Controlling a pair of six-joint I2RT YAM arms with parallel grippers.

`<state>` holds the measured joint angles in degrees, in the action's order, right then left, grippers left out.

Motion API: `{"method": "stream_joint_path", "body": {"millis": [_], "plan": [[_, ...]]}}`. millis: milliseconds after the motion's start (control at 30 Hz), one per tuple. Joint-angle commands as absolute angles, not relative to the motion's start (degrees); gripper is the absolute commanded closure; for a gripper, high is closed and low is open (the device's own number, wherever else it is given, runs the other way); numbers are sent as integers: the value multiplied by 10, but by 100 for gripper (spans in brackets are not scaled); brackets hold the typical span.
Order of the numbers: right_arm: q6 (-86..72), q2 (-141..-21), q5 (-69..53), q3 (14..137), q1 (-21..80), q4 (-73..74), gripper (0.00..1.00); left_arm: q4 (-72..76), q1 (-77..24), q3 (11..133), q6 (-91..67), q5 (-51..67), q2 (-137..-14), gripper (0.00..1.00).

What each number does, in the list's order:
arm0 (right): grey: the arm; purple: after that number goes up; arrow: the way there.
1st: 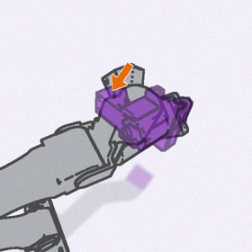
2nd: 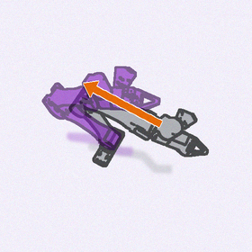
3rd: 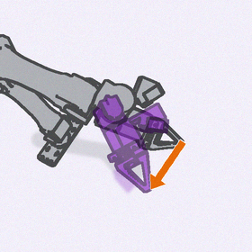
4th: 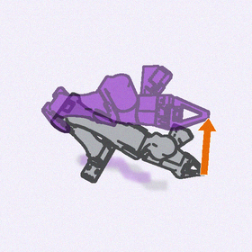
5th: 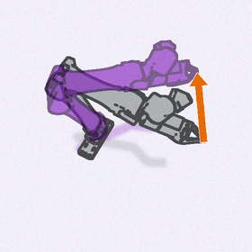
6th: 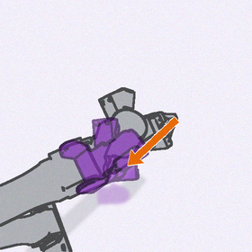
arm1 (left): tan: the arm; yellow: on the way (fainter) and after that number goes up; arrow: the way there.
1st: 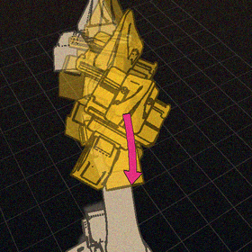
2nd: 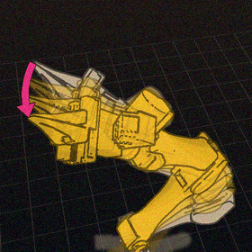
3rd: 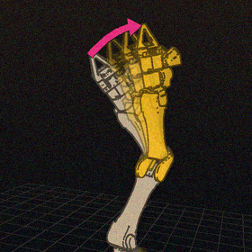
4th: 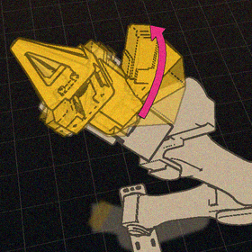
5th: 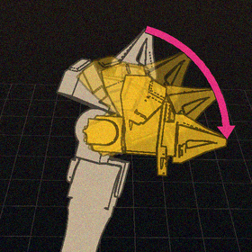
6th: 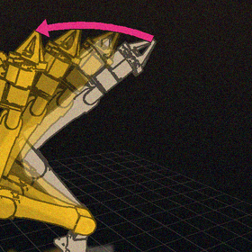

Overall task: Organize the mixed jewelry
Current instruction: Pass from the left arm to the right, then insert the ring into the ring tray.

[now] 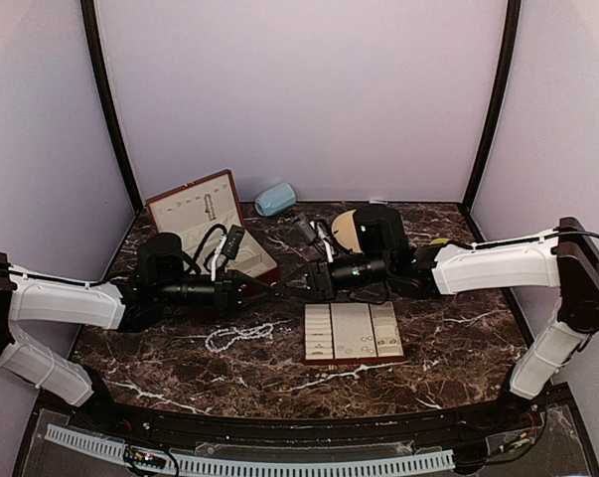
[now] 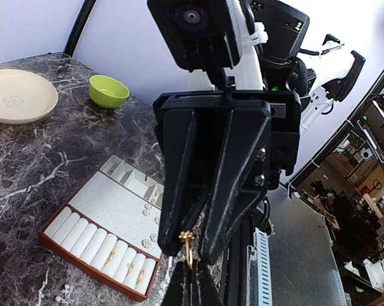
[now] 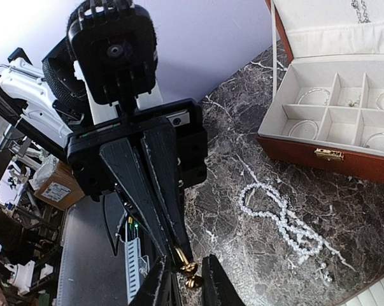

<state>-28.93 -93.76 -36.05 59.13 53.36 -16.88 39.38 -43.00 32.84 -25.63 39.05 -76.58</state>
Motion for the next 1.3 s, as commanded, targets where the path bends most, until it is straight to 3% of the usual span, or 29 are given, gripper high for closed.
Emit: {"method": "stream_joint_path", "body": {"millis": [0, 300, 367, 467, 533, 600, 867, 1067, 1267], "plan": [[-297, -948, -375, 606, 538, -211, 86, 415, -431, 319, -244, 402, -744, 100], [-283, -929, -360, 592, 538, -202, 100, 412, -431, 316, -248, 396, -742, 99], [-273, -918, -350, 588, 537, -192, 100, 412, -431, 316, -250, 392, -742, 82], [-240, -895, -328, 586, 536, -144, 100, 402, -431, 315, -252, 380, -740, 49], [-213, -878, -308, 583, 535, -98, 100, 400, -431, 310, -261, 366, -734, 38], [-173, -865, -281, 582, 534, -37, 100, 391, -426, 303, -273, 342, -723, 34], [-21, -867, -142, 602, 549, 171, 100, 278, -265, 325, -321, 394, -678, 31], [34, -908, -89, 637, 576, 210, 100, 134, -136, 389, -279, 437, -664, 31], [73, -953, -46, 662, 598, 228, 100, 96, -50, 404, -245, 453, -655, 31]]}}
